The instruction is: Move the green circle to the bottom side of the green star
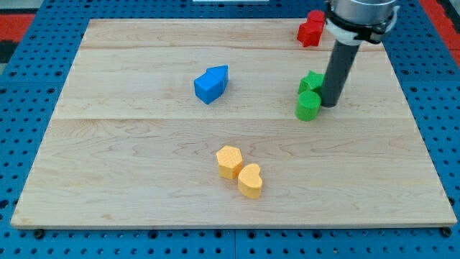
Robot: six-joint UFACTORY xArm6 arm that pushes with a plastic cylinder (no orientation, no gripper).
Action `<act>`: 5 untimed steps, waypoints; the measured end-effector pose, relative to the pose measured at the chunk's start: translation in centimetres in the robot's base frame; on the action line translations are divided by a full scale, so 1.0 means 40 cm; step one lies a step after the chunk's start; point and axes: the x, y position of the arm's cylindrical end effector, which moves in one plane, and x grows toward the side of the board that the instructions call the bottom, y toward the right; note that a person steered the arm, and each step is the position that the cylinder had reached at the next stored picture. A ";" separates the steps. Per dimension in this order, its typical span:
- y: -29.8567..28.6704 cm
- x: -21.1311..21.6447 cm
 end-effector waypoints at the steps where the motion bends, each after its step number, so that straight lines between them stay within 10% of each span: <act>1: 0.035 0.000; 5: 0.198 -0.019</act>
